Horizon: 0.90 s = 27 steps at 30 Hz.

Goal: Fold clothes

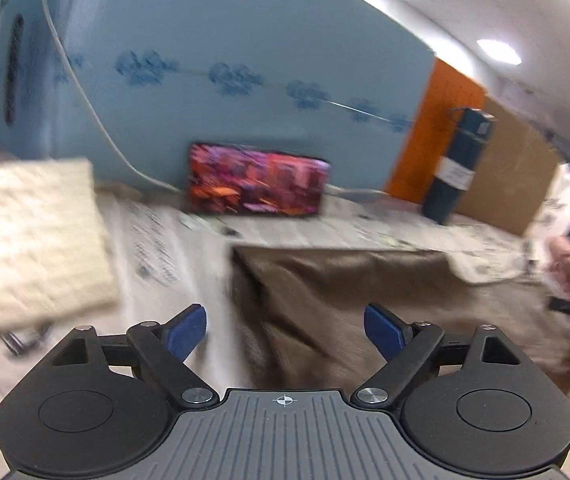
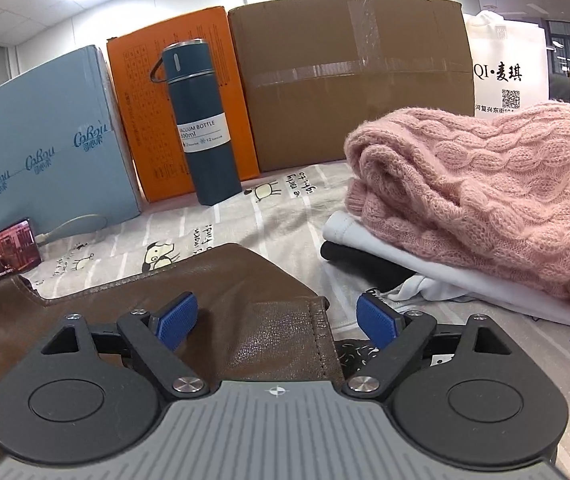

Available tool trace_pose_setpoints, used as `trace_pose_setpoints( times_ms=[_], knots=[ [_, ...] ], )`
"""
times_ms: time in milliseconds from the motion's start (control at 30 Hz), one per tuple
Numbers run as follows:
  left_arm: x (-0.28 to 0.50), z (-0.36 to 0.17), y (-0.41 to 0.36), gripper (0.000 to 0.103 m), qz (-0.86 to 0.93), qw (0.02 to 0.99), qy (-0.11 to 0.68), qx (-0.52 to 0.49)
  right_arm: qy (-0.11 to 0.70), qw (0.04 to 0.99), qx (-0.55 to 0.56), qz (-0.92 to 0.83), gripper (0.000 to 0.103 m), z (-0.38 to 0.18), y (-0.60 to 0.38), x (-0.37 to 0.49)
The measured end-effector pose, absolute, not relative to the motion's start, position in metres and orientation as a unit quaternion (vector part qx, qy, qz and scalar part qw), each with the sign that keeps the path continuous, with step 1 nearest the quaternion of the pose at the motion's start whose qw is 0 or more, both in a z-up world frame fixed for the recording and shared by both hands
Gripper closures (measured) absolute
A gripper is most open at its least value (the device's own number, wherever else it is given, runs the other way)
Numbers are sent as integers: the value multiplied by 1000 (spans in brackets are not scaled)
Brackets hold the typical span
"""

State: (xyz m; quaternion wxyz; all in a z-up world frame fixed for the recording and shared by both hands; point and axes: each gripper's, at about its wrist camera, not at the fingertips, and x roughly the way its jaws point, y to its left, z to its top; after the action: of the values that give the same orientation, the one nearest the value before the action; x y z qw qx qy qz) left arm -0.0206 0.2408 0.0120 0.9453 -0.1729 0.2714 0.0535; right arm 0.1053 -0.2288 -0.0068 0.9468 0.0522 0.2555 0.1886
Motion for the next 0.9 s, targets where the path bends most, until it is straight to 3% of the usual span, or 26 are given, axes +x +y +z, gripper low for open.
trace_pose_setpoints(
  times_ms=[167,600,733,900],
  knots=[
    [-15,8,227,4,58,940,291,-167,266,940,59,207,14,-7,-228,106],
    [-28,12,223,3,91,944,282,-148,241,942,95,214,13,2,-240,94],
    [-40,14,218,3,94,948,272,-135,228,945,109,206,3,12,-249,73],
    [-51,17,210,3,75,954,260,-128,244,939,151,190,0,24,-262,47]
  ],
)
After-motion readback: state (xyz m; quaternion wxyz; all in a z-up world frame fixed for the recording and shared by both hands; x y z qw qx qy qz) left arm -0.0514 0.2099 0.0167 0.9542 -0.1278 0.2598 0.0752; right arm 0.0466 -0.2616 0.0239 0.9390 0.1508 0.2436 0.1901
